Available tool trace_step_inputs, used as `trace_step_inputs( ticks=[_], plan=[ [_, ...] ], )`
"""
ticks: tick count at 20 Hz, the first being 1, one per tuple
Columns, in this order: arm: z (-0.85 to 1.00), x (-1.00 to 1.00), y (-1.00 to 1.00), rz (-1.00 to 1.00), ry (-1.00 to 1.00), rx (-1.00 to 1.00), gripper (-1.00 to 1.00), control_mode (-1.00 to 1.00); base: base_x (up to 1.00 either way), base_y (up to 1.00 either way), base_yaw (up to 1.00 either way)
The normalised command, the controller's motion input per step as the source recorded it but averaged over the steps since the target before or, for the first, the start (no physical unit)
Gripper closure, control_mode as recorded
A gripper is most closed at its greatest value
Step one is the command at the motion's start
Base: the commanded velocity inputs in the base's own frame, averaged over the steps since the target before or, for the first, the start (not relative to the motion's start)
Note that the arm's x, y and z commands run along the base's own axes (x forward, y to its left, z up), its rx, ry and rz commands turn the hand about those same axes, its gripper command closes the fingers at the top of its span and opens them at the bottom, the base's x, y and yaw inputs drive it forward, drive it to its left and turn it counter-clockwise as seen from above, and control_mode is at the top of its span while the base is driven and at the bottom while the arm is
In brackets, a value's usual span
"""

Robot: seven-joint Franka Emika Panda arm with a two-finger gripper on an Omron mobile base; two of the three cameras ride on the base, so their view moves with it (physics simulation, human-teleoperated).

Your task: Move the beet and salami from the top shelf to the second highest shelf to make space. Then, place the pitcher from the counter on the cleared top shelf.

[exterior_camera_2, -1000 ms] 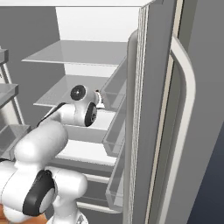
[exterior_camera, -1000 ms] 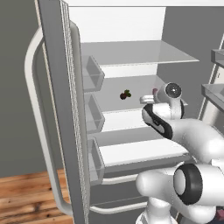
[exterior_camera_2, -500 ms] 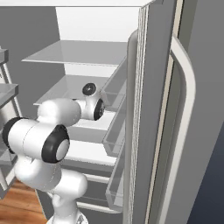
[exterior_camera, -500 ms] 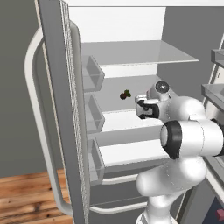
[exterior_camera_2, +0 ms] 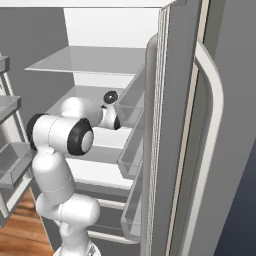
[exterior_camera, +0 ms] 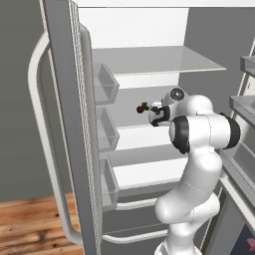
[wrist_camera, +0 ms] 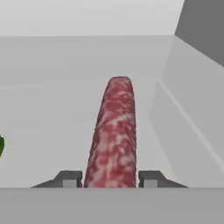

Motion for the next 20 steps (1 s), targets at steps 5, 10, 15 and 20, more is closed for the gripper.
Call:
trace_step_inputs(
  ticks=[5, 10, 15, 20],
  plan=[
    [-0.01, 0.27, 0.00, 0.00, -0.01, 0.00, -1.00, -1.00, 0.00, 0.00, 0.00],
    [0.37, -0.27, 0.00, 0.00, -0.10, 0.00, -1.00, -1.00, 0.00, 0.00, 0.00],
    [0.41, -0.65, 0.16, 0.00, -0.05, -0.04, -1.00, -1.00, 0.00, 0.00, 0.00],
    [0.19, -0.93, 0.45, 0.00, 0.00, -0.08, -1.00, -1.00, 0.00, 0.00, 0.00]
  ],
)
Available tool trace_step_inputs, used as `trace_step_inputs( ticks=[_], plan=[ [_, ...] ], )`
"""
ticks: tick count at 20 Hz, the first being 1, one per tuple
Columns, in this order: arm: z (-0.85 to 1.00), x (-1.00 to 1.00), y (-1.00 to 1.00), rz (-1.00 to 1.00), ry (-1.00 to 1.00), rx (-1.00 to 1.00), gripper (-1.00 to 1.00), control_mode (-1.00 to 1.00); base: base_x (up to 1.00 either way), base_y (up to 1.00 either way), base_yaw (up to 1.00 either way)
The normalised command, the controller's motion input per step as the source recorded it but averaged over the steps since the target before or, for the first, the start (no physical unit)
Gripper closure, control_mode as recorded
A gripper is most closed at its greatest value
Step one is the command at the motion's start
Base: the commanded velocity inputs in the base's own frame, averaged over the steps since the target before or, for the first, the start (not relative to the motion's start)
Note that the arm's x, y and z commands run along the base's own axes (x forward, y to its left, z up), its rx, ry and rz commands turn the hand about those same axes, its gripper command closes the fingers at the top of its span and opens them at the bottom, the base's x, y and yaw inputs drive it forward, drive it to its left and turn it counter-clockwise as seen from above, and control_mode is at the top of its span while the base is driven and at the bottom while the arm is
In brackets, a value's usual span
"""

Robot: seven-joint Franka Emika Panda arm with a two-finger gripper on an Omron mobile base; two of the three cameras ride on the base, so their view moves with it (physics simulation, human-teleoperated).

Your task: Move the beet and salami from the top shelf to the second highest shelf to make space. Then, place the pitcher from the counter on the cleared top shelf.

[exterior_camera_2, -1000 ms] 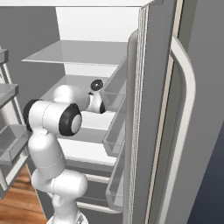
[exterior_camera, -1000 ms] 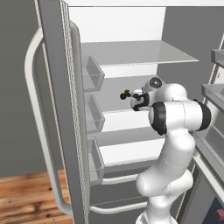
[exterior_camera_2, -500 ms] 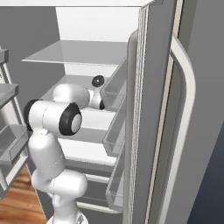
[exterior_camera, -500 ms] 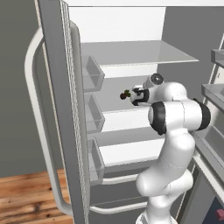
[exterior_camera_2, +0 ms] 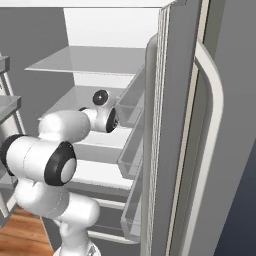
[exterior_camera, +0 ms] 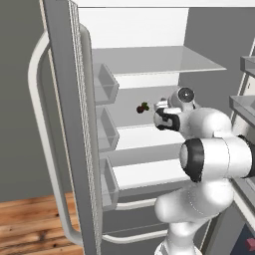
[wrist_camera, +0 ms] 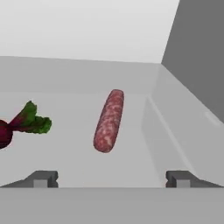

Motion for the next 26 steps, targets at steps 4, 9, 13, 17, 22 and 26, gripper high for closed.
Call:
trace_step_inputs(
  ticks=[4, 9, 13, 17, 22, 26],
  plan=[
    [0.37, -1.00, 0.58, 0.01, -0.04, -0.01, -1.00, -1.00, 0.00, 0.00, 0.00],
    [0.50, -1.00, 0.51, 0.00, -0.02, 0.00, -1.00, -1.00, 0.00, 0.00, 0.00],
    [0.59, -1.00, 0.45, 0.01, 0.00, 0.05, -1.00, -1.00, 0.00, 0.00, 0.00],
    [0.68, -1.00, 0.28, 0.06, 0.03, 0.09, -1.00, -1.00, 0.00, 0.00, 0.00],
    [0.68, -0.91, 0.20, 0.15, 0.09, 0.11, -1.00, -1.00, 0.00, 0.00, 0.00],
    [0.41, -0.79, 0.08, 0.16, 0.08, 0.04, -1.00, -1.00, 0.00, 0.00, 0.00]
  ],
)
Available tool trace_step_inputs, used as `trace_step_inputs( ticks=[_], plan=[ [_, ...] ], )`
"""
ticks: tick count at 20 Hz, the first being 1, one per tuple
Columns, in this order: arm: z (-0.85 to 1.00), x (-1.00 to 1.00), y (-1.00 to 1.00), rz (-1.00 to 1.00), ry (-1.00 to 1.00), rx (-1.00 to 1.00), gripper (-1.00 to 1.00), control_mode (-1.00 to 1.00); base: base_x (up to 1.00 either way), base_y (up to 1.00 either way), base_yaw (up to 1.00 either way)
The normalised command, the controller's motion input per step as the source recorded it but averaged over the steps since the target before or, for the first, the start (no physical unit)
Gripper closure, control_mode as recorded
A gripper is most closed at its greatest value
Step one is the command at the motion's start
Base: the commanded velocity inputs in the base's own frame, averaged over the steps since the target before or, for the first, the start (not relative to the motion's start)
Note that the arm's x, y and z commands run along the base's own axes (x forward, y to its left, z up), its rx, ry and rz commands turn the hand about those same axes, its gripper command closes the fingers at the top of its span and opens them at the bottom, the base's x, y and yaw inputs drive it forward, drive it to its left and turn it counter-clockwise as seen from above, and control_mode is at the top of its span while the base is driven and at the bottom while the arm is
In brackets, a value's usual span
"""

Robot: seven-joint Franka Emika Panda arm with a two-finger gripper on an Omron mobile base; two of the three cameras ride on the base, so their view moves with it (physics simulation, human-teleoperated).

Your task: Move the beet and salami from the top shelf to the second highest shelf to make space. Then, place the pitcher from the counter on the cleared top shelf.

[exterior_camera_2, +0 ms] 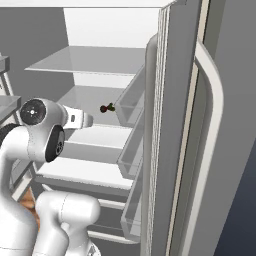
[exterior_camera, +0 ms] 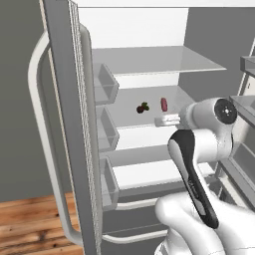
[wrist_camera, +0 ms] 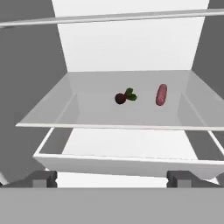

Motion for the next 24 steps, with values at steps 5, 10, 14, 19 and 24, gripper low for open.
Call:
trace_step_inputs(
  ticks=[5, 10, 14, 19, 24],
  plan=[
    [0.07, -0.11, -0.01, -0.01, 0.11, 0.00, -1.00, -1.00, 0.00, 0.00, 0.00],
    [0.00, 0.00, -0.08, -0.14, 0.10, 0.00, -1.00, -1.00, 0.00, 0.00, 0.00],
    [0.00, 0.00, -0.04, -0.05, 0.04, 0.00, -1.00, -1.00, 0.00, 0.00, 0.00],
    [0.00, 0.00, 0.00, 0.00, 0.01, 0.00, -1.00, 1.00, 0.00, 0.00, 0.00],
    [0.00, 0.00, 0.00, 0.00, 0.00, 0.00, -1.00, 1.00, 0.00, 0.00, -0.01]
  ],
)
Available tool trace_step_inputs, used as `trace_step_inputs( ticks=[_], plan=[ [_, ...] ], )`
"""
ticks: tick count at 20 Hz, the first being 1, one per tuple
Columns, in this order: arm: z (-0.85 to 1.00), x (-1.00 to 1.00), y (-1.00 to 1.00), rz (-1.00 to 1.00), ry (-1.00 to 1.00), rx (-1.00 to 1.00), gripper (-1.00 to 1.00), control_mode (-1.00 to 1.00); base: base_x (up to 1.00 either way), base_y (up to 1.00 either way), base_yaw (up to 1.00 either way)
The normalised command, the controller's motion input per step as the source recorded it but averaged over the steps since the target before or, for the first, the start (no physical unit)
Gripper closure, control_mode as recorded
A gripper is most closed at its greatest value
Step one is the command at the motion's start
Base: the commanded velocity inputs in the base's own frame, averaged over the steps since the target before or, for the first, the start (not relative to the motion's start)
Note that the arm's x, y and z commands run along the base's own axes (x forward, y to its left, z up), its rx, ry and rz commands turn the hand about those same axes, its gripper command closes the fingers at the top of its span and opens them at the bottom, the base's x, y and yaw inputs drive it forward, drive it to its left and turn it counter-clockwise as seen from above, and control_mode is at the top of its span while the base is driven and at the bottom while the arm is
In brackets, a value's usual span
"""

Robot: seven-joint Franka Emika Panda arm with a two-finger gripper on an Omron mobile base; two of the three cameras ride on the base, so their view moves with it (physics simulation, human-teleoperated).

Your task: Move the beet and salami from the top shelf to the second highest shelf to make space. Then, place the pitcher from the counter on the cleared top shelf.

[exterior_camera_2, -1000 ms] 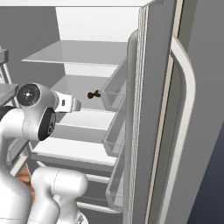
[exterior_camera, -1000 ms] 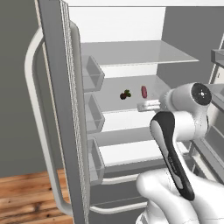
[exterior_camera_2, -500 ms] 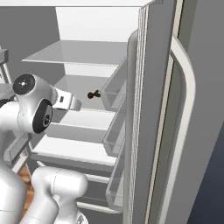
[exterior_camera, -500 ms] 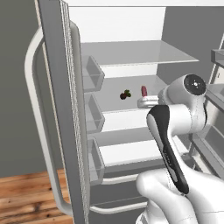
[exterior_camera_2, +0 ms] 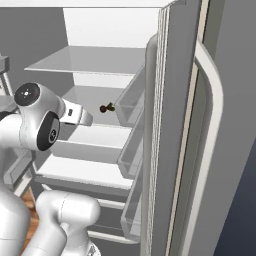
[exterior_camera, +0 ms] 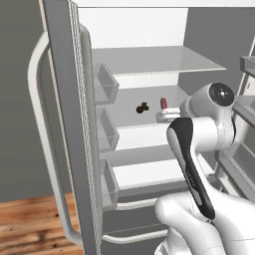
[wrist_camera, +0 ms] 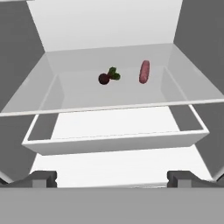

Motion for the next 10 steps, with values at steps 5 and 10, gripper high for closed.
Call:
trace_step_inputs(
  ticks=[5, 10],
  plan=[
    [0.00, 0.00, 0.00, 0.00, 0.00, 0.00, -1.00, 1.00, 0.00, 0.00, -0.11],
    [0.00, 0.00, 0.00, 0.00, 0.00, 0.00, -1.00, 1.00, 0.00, 0.22, -0.11]
  ],
)
